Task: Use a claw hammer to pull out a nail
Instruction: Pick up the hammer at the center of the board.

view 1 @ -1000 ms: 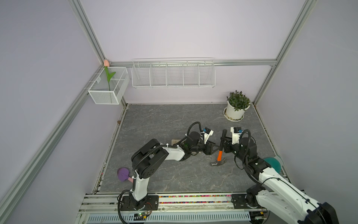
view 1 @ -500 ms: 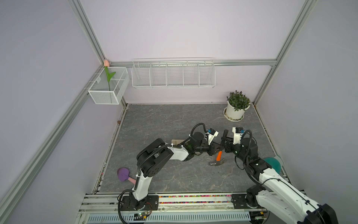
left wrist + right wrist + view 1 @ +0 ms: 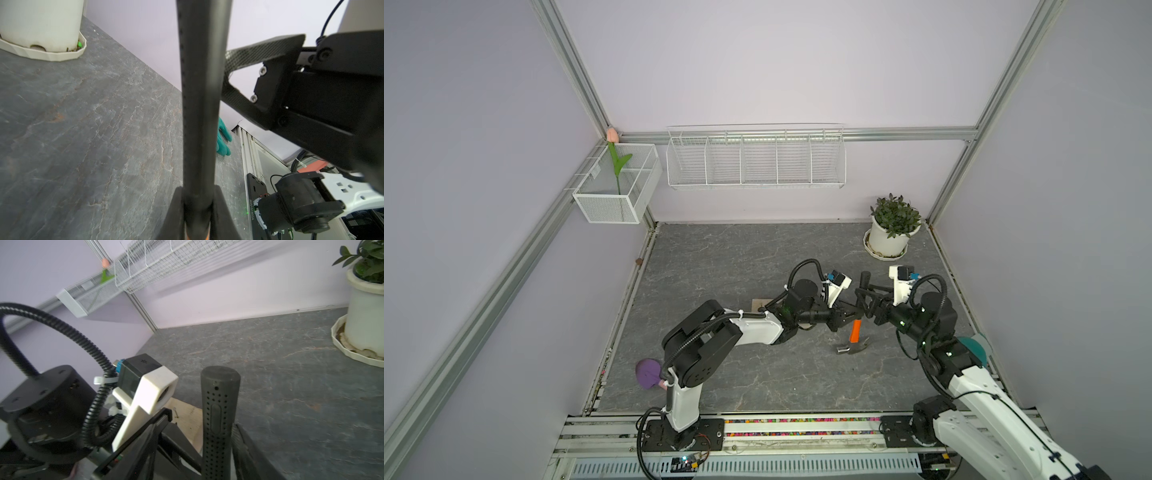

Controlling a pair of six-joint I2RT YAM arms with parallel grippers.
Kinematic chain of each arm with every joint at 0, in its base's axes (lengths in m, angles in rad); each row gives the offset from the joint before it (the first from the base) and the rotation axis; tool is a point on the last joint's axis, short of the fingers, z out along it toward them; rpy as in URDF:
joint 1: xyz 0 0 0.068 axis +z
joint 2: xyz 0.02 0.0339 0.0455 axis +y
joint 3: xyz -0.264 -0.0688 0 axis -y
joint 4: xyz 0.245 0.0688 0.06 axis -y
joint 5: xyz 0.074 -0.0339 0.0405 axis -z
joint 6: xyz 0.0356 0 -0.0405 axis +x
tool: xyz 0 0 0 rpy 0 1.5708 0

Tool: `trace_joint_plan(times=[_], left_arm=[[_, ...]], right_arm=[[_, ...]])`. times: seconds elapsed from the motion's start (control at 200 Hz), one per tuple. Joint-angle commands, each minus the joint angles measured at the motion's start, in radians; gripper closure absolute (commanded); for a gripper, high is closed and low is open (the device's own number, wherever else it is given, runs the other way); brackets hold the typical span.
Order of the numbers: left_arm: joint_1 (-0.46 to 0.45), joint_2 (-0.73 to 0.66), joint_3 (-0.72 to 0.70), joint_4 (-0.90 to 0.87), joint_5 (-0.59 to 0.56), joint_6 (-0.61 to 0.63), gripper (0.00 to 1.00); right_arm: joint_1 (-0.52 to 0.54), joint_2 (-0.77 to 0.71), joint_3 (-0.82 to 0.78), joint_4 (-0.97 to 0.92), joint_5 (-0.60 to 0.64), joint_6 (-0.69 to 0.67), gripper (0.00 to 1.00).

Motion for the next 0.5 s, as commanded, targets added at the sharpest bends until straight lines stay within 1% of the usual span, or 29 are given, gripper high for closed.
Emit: trace_joint_plan(times=[0.0, 0.2, 0.33, 0.4, 0.495], left_arm=[[0.002, -0.084, 0.027, -0.023, 0.003, 0.030, 1.00], [0.009, -0.105, 0.051, -0.060, 0.023, 0.033, 1.00], [0.016, -0.093, 0.043, -0.037, 0.032, 0.013, 1.00], [0.025, -0.086, 0.035, 0.001, 0.057, -0.012, 1.00], [0.032, -0.080, 0.027, 0.010, 0.074, -0.005, 1.00]], right_arm=[[0.001, -0.035, 0.037, -0.036, -0.116, -0.051, 0.30], [0.001, -0.126, -0.014, -0.050, -0.129, -0.049, 0.14], [0.001, -0.122, -0.021, -0.047, -0.212, -0.052, 0.11], [0.001, -0.125, -0.014, -0.070, -0.205, -0.060, 0.10], [0.001, -0.136, -0.008, -0.090, -0.206, -0.068, 0.10]])
